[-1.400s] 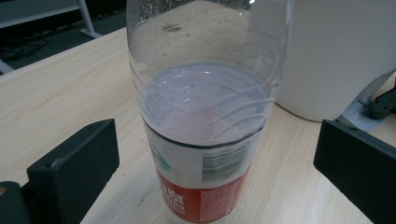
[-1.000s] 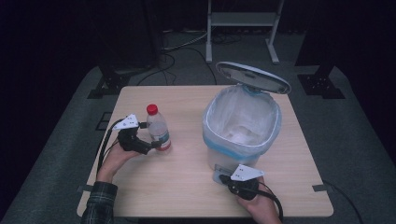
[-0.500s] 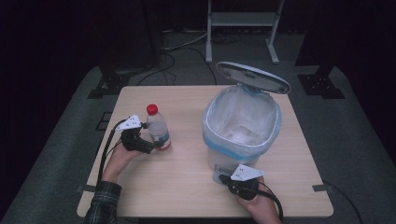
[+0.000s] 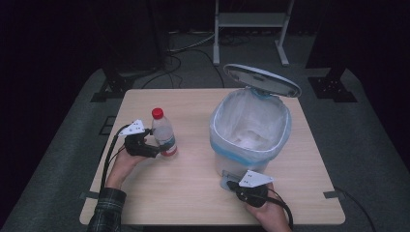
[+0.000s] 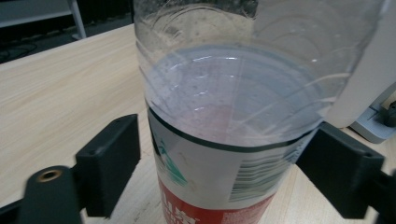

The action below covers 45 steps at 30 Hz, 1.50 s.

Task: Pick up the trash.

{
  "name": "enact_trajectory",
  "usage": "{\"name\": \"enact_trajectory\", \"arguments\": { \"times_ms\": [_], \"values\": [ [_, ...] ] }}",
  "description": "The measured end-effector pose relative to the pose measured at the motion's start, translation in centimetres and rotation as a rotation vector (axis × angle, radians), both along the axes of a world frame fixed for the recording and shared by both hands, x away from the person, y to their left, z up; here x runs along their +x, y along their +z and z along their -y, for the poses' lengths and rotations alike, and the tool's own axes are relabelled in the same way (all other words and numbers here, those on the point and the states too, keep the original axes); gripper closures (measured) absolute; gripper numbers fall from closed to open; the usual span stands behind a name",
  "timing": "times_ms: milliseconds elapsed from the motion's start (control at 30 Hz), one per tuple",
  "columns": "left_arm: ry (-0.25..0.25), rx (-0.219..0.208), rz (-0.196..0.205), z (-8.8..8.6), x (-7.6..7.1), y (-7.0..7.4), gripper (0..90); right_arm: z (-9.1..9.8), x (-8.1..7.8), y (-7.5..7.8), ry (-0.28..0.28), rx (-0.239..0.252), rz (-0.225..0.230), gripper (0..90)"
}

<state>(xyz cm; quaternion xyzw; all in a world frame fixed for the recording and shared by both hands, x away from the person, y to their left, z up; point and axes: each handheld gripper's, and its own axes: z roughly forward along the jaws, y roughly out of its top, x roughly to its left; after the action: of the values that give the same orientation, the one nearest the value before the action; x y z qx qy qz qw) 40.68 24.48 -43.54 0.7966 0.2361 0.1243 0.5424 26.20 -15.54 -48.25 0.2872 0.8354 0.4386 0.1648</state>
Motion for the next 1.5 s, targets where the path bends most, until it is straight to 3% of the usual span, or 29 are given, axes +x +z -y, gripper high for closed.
{"name": "enact_trajectory", "arguments": {
  "times_ms": [433, 767, 933, 1267, 1500],
  "values": [
    [-0.009, -0.010, 0.015, 0.0, -0.2, -0.2, 26.3, 0.0, 0.0, 0.0, -0.001, 0.000, 0.003, 88.9],
    [0.001, -0.013, 0.024, 0.1, -0.3, -0.2, 26.8, 0.0, 0.0, 0.0, -0.001, -0.001, 0.003, 88.9],
    [-0.006, -0.050, 0.024, 0.0, -0.4, 0.0, 26.9, 0.0, 0.0, 0.0, 0.000, 0.000, 0.002, 88.9],
    [-0.013, -0.076, 0.030, -0.1, -0.9, 0.7, 27.0, 0.0, 0.0, 0.0, 0.000, 0.000, 0.001, 88.8],
    [-0.024, -0.148, 0.037, -0.4, -1.4, 1.6, 27.0, 0.0, 0.0, 0.0, 0.001, 0.000, 0.001, 88.9]
  ]
}}
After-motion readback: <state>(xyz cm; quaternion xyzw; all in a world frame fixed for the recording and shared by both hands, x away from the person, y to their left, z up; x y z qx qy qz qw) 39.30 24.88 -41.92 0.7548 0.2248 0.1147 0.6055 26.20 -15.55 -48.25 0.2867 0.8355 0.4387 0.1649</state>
